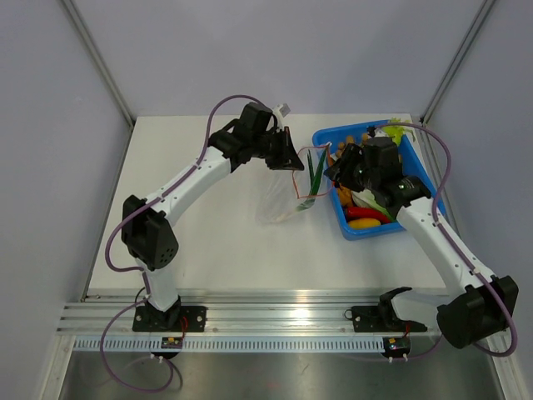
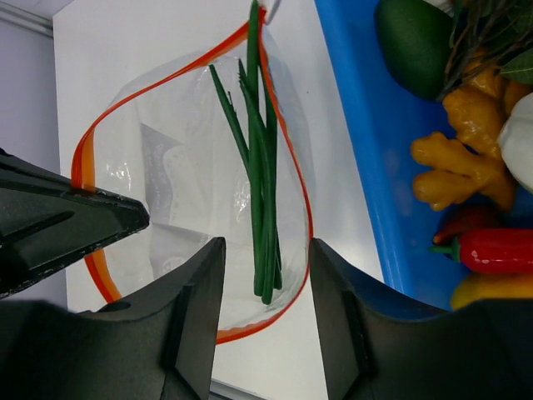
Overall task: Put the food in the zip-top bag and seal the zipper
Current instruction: Place the fake vegetable in the bin.
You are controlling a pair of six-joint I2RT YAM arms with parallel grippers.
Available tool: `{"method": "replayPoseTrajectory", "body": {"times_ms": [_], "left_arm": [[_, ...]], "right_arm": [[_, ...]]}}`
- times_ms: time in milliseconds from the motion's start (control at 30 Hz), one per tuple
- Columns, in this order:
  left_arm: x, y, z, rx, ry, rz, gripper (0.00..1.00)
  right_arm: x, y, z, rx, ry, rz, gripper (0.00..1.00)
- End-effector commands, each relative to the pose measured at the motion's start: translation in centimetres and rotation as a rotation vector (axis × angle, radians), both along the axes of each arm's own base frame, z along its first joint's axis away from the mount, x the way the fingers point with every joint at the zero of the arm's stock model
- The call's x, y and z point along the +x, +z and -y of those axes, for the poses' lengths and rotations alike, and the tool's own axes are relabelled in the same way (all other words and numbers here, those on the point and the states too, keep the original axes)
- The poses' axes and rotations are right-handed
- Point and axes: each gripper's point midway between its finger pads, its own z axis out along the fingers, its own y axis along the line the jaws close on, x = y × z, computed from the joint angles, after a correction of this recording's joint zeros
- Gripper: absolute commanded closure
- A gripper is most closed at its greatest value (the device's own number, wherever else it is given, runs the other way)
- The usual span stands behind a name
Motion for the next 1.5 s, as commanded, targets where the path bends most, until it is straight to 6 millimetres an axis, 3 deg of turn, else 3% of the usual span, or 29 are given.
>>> {"method": "replayPoseTrajectory", "body": {"times_ms": [0, 133, 367, 567, 833, 900, 933, 967, 1300, 1400, 1467], "left_arm": [[-0.6, 3.1, 0.1, -0.071, -0.025, 0.057, 1.0], [-0.6, 3.1, 0.1, -0.07, -0.026, 0.055, 1.0], [-0.7, 3.6, 0.1, -0.082, -0.03, 0.062, 1.0], [-1.1, 4.1, 0.1, -0.096, -0.042, 0.069, 1.0], [-1.3, 4.0, 0.1, -0.103, -0.043, 0.066, 1.0], [-1.3, 3.9, 0.0, -0.1, -0.042, 0.064, 1.0], [-1.3, 3.9, 0.0, -0.1, -0.042, 0.064, 1.0], [-1.4, 4.0, 0.0, -0.103, -0.042, 0.065, 1.0], [-1.7, 3.8, 0.9, -0.11, -0.057, 0.058, 1.0], [-1.7, 4.0, 1.0, -0.113, -0.06, 0.061, 1.0], [-1.7, 4.2, 1.1, -0.121, -0.063, 0.064, 1.0]], "right_arm": [[1.1, 2.3, -1.7, 0.026, 0.051, 0.071, 0.49], [1.7, 2.5, -2.7, 0.03, 0.082, 0.065, 0.49], [2.6, -1.1, -2.9, -0.005, 0.068, -0.022, 0.47], [3.3, -2.5, -3.6, 0.008, 0.08, -0.046, 0.49], [3.7, -3.0, -5.5, 0.055, 0.134, -0.049, 0.63], [3.6, -3.1, -5.8, 0.054, 0.136, -0.051, 0.74], [3.5, -3.1, -5.9, 0.054, 0.137, -0.051, 0.92], [3.4, -3.1, -5.9, 0.059, 0.137, -0.052, 0.99], [1.2, -1.6, -8.9, 0.144, 0.207, -0.062, 1.0], [0.8, -1.8, -9.4, 0.192, 0.213, -0.073, 1.0], [0.8, -3.2, -9.7, 0.192, 0.21, -0.108, 1.0]]}}
